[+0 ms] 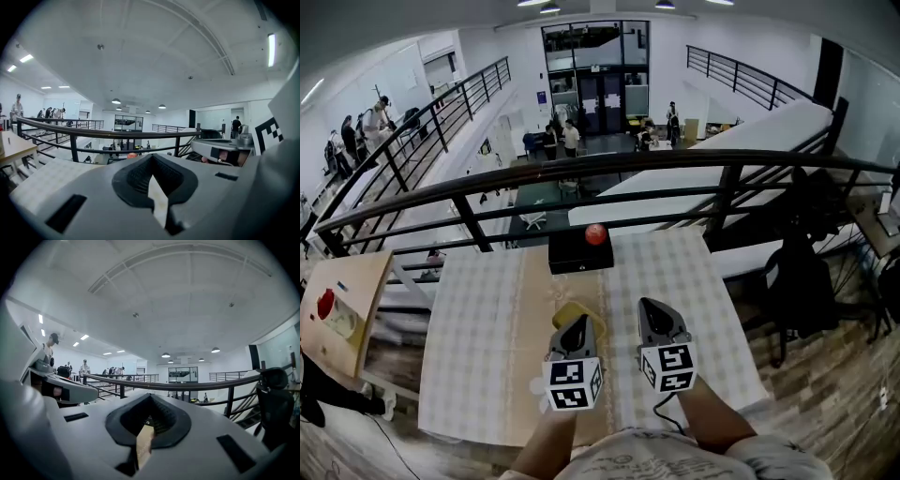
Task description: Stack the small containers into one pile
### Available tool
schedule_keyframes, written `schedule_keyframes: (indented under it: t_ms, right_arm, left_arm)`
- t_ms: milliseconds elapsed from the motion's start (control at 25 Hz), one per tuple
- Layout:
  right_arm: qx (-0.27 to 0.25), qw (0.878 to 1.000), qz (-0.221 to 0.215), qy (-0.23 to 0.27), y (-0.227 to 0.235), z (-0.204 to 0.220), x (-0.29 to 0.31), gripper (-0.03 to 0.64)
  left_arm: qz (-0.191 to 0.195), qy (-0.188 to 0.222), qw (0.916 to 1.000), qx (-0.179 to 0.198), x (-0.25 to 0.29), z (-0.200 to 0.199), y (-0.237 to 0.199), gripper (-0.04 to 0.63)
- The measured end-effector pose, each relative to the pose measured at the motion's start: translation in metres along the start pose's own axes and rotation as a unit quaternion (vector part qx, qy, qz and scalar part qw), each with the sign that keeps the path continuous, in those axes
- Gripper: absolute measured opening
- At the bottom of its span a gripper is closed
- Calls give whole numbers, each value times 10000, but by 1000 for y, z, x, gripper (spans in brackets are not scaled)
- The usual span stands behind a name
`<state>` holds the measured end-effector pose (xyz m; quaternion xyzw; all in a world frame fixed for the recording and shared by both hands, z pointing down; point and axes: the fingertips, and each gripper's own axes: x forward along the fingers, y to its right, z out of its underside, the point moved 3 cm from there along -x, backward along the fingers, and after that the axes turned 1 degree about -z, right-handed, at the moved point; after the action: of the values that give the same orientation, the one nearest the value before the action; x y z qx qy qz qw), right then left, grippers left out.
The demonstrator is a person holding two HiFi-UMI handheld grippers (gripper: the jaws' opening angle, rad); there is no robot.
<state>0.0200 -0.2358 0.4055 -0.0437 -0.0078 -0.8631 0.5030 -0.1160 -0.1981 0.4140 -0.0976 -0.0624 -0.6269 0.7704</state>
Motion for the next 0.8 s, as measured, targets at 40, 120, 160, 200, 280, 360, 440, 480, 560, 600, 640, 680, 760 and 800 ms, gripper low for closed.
schedule_keyframes:
  t_ms: [40, 120, 160, 200, 280, 360, 440, 480, 560, 600, 640, 680, 760, 800]
  right_arm:
    - [43, 10000, 51, -16, 5, 1, -3, 2]
    - [60, 9999, 132, -49, 13, 2, -6, 2]
    - [54, 9999, 152, -53, 15, 2, -8, 2]
    - [47, 9998, 160, -46, 17, 1, -9, 2]
    - [27, 9999, 149, -20, 20, -1, -10, 2]
    - [-3, 9999, 119, 8, 18, -3, -12, 2]
    - [-35, 10000, 92, 12, 13, -4, -12, 2]
    - [-47, 10000, 77, 7, 11, -4, -12, 2]
    - [-59, 10000, 31, 1, 7, -4, -11, 2]
    - [-64, 10000, 6, -3, 5, -5, -11, 2]
    - [-75, 10000, -13, -10, 4, -4, -11, 2]
    - [-93, 10000, -28, -17, 2, -4, -10, 2]
    - [-132, 9999, -55, -28, -3, -2, -9, 2]
    - [-143, 9999, -69, -38, -5, -1, -8, 2]
  left_arm:
    - [26, 19, 10000, 15, 1, -2, 5, 3]
    - [76, 53, 10000, 37, 1, -6, 12, 5]
    - [96, 68, 9999, 43, 1, -7, 15, 5]
    - [110, 82, 9999, 50, 2, -9, 18, 5]
    - [116, 97, 9999, 66, 4, -10, 21, 3]
    - [107, 93, 9999, 75, 3, -10, 22, 5]
    - [94, 85, 9999, 81, 0, -9, 20, 5]
    - [84, 80, 9999, 83, -1, -9, 19, 5]
    - [60, 66, 9999, 82, -3, -9, 17, 5]
    - [49, 61, 9999, 82, -4, -10, 17, 5]
    - [39, 59, 9999, 81, -5, -10, 16, 5]
    - [30, 63, 9999, 79, -6, -10, 15, 5]
    - [5, 73, 9999, 70, -8, -9, 12, 5]
    - [-8, 73, 10000, 64, -8, -8, 10, 5]
